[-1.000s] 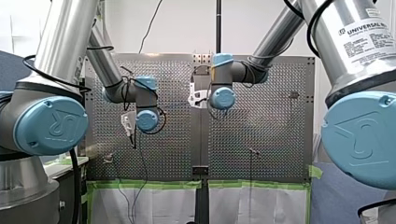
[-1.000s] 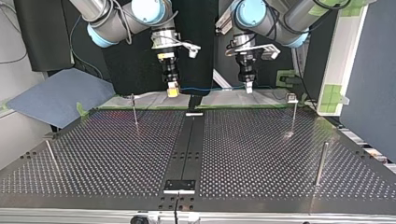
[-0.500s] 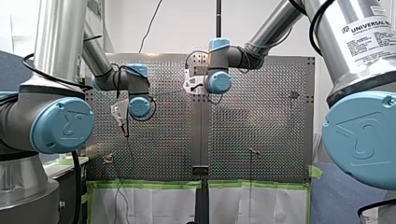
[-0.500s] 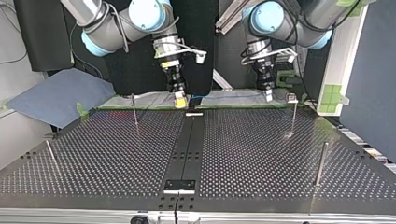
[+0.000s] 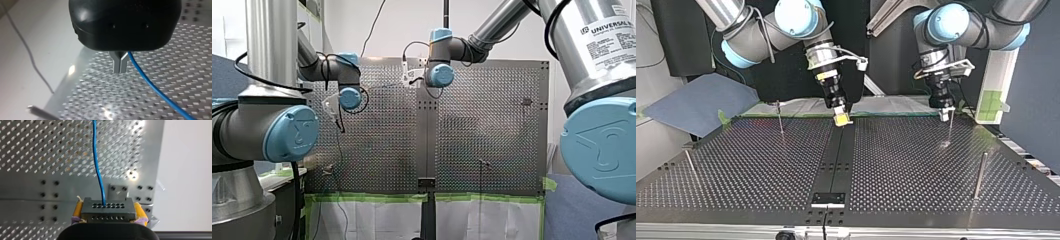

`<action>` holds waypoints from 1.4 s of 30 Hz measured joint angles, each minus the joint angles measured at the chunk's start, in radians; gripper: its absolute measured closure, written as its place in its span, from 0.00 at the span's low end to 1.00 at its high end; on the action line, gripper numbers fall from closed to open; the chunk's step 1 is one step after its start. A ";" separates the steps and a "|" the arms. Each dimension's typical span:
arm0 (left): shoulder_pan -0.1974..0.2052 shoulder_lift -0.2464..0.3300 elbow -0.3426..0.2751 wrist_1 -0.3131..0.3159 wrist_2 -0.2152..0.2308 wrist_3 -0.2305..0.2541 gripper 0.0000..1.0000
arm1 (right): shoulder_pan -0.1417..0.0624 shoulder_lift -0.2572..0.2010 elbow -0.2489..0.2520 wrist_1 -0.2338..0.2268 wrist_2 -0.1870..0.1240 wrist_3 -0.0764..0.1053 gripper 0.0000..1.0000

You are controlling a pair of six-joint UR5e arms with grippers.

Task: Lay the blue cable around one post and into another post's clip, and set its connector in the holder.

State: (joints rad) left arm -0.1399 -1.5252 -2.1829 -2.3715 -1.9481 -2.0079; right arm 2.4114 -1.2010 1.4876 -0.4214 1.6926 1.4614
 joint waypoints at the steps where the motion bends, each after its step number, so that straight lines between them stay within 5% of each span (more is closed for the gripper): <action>1: 0.009 0.009 0.007 -0.009 0.006 -0.003 1.00 | 0.002 0.000 -0.008 0.005 -0.002 0.000 1.00; 8: 0.072 0.072 0.037 -0.072 0.019 -0.013 1.00 | 0.011 0.001 -0.065 0.018 -0.012 -0.001 1.00; 16: 0.137 0.137 0.074 -0.137 -0.017 -0.024 1.00 | 0.018 0.014 -0.111 0.041 -0.019 -0.002 1.00; 30: 0.250 0.248 0.187 -0.254 0.051 -0.067 1.00 | 0.032 0.027 -0.190 0.069 -0.044 0.001 1.00; 42: 0.278 0.180 0.278 -0.344 0.142 -0.102 1.00 | 0.025 0.044 -0.253 0.084 -0.057 0.012 1.00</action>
State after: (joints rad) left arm 0.1384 -1.3457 -1.9046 -2.7159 -1.8065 -2.1096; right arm 2.4364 -1.1572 1.2349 -0.3373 1.6357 1.4734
